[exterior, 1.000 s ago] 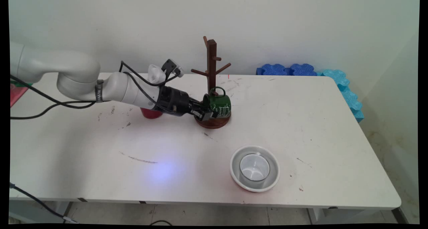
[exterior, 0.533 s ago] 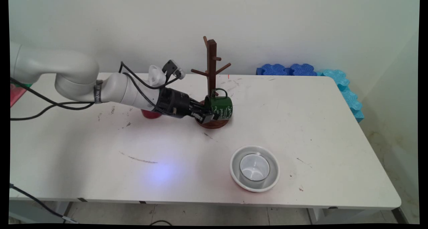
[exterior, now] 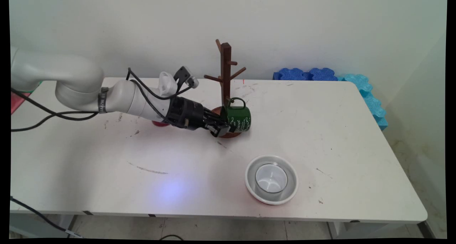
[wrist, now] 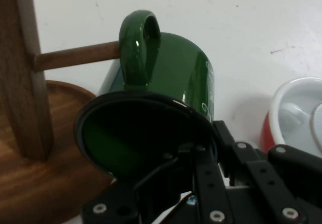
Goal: Place the picked object on the table
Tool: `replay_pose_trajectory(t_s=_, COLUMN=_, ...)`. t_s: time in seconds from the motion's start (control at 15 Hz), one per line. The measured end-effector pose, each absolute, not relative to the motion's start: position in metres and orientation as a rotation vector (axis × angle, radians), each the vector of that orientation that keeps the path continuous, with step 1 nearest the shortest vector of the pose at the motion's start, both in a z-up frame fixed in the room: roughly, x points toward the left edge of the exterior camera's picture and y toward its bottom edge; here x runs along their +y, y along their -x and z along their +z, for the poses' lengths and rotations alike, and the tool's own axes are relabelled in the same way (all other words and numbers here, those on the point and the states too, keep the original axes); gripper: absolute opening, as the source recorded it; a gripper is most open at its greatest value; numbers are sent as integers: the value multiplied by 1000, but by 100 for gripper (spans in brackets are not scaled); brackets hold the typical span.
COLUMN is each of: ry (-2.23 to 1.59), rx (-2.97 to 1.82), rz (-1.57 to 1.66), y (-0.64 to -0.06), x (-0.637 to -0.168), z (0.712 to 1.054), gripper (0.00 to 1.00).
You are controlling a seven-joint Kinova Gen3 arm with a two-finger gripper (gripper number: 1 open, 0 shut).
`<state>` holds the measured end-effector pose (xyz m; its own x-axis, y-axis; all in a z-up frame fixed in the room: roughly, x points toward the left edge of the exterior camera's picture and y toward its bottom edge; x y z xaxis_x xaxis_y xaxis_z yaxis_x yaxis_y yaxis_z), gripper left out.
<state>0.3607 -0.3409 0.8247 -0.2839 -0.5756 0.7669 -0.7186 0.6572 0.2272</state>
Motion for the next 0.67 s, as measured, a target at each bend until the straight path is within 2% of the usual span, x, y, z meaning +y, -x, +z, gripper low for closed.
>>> replay_pose_trajectory(t_s=0.67, ry=-963, rx=-1997, rz=197, y=-352, x=-329, z=840, gripper=0)
